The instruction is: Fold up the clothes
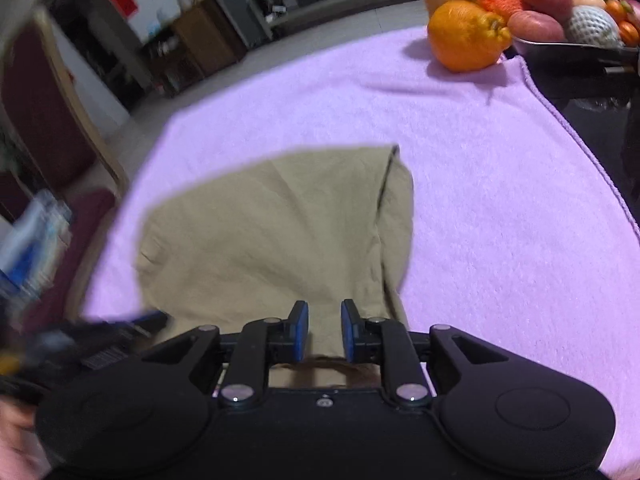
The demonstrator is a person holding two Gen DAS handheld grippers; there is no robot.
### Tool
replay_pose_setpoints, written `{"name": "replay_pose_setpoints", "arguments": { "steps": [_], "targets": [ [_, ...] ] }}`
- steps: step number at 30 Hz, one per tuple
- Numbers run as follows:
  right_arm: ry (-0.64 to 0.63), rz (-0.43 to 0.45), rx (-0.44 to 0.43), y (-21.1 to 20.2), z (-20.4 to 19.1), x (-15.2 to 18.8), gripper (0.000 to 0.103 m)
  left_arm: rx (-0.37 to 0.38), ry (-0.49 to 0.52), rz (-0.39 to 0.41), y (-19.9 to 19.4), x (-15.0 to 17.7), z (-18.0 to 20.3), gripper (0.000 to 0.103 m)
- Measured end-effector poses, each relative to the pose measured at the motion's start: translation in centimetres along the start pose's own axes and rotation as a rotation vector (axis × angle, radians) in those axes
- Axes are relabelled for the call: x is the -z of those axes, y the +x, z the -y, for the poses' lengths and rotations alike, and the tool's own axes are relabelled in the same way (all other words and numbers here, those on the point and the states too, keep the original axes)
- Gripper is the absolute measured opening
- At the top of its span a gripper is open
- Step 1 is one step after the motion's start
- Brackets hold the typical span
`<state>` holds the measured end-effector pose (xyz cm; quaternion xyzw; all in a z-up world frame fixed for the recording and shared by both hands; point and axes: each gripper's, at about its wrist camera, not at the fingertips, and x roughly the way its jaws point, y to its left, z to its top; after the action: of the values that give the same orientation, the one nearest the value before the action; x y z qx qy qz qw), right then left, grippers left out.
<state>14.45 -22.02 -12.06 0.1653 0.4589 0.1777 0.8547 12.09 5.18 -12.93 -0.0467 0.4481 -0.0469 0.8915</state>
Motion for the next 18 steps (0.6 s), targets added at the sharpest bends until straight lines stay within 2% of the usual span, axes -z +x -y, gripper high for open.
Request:
{"name": "replay_pose_setpoints", "arguments": {
  "steps": [1, 4, 6, 10, 13, 16, 18],
  "targets": [
    [-0.006, 0.042, -0.025, -1.7, -0.7, -0.9, 0.021, 0.006, -0.018, -0.006, 0.0, -0.1, -0.2, 0.017],
    [-0.077, 0.158, -0.064, -5.3, -3.4, -3.5, 0.033, 0.014, -0.019, -0.006, -0.5, 0.0, -0.1, 0.017],
    [-0.098, 0.185, -0.071, -5.0, -4.0, -4.0, 0.034, 0.015, -0.013, -0.002, -0.7, 0.2, 0.0, 0.017],
    [-0.142, 0.241, -0.085, -4.4, -5.3, -5.0, 0.044, 0.014, -0.001, 0.002, -0.8, 0.2, -0.1, 0.017],
    [-0.175, 0.282, -0.095, -4.0, -6.2, -5.8, 0.044, 0.012, 0.001, 0.003, -0.7, 0.2, -0.1, 0.017],
    [-0.143, 0.289, -0.068, -0.3, -3.9, -3.9, 0.047, 0.007, 0.000, 0.006, -0.7, 0.3, 0.0, 0.017],
    [-0.077, 0.290, 0.000, 2.4, -1.7, -2.6, 0.049, 0.002, 0.001, 0.010, -0.7, 0.3, 0.1, 0.017]
  ]
}}
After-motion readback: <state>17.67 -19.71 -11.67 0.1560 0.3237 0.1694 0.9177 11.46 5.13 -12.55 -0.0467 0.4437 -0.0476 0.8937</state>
